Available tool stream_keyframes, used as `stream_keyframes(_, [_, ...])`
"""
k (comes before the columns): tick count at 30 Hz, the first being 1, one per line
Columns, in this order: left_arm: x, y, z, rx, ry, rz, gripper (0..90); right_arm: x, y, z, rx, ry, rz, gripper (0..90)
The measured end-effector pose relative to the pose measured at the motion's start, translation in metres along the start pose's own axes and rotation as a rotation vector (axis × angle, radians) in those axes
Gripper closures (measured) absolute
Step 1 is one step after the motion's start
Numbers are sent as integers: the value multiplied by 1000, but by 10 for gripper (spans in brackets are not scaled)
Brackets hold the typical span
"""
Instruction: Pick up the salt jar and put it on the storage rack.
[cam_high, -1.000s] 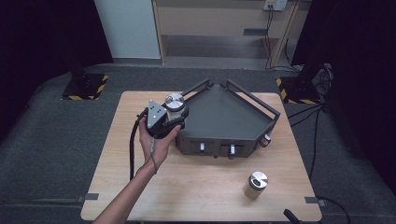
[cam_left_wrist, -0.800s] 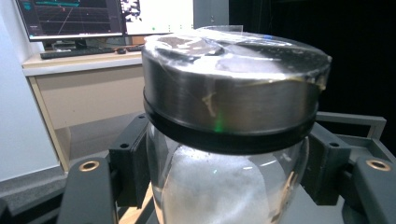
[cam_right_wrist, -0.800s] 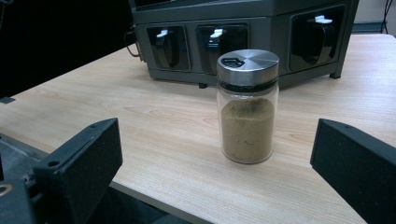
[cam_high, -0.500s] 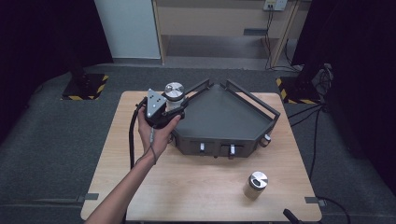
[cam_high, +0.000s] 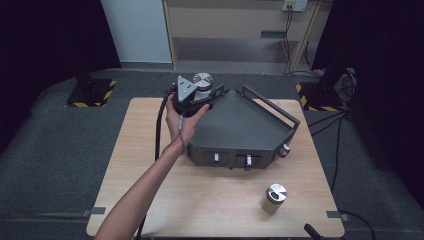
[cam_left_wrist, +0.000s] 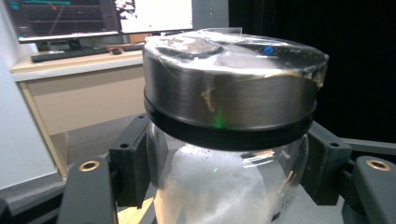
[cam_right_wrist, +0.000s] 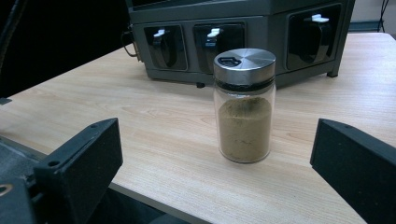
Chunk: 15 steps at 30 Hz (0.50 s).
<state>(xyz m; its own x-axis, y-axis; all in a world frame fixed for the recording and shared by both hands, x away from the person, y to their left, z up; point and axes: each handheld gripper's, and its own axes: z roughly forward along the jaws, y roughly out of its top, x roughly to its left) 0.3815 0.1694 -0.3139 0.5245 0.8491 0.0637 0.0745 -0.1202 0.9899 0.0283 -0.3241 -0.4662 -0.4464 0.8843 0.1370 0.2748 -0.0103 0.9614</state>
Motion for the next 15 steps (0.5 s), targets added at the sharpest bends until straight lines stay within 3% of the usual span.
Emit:
stream_keyframes(4, [-5, -6, 22, 17, -5, -10, 304, 0, 0, 1, 1, 1, -3, 25])
stream_keyframes(7, [-8, -12, 36, 48, 4, -54, 304, 0, 0, 1, 3, 2, -6, 26])
stream_keyframes(10, [-10, -18, 47, 75, 18, -45, 304, 0, 0, 2, 5, 6, -3, 25])
stream_keyframes(15, [-10, -29, 61, 100, 11, -72, 304, 0, 0, 2, 4, 12, -3, 26])
